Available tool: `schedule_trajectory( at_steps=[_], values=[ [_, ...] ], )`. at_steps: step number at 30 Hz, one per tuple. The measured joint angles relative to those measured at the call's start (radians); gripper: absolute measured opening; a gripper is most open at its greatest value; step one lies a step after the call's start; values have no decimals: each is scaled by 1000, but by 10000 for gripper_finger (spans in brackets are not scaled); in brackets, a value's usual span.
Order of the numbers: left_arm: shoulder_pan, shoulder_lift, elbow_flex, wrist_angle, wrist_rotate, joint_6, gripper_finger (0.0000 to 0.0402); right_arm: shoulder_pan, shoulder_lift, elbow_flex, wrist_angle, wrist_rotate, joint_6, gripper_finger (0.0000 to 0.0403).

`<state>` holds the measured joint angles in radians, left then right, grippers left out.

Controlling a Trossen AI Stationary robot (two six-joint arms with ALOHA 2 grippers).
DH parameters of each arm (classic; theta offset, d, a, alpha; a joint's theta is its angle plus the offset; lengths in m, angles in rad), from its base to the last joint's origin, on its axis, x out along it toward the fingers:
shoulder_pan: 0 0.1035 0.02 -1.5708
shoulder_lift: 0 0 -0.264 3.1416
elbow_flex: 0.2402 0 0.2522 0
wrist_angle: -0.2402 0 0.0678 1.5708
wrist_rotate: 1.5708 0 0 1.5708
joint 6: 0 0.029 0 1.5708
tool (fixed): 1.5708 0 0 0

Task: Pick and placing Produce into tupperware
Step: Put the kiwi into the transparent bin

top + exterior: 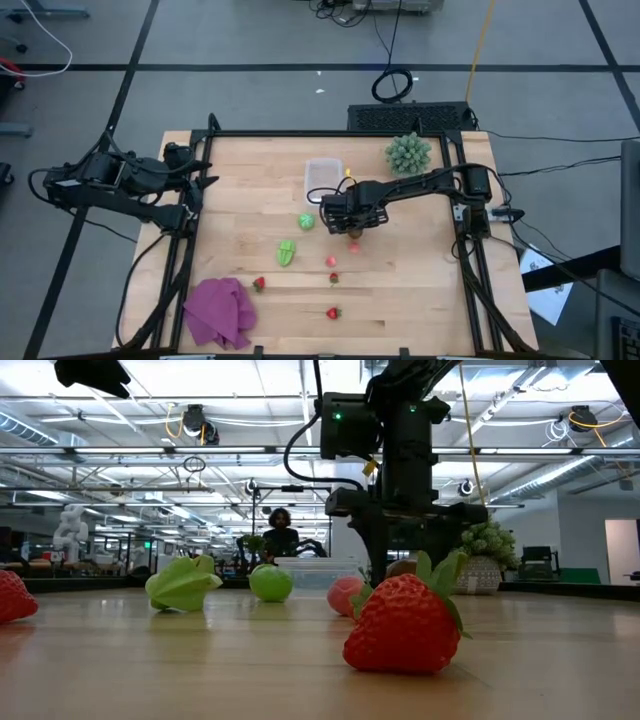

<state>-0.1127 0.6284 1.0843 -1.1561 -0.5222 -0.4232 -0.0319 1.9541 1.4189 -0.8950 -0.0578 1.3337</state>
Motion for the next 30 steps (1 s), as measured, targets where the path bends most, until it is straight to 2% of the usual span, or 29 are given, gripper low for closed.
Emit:
schedule_trajectory(
  at_steps=[13,23,30],
  values=[
    [0,0,0,0,0,0,205,0,0,0,1,0,16,225],
    [0,0,0,0,0,0,205,-1,-7,1,1,0,16,222],
    [0,0,0,0,0,0,205,-5,-80,1,5,3,16,222]
  ],
)
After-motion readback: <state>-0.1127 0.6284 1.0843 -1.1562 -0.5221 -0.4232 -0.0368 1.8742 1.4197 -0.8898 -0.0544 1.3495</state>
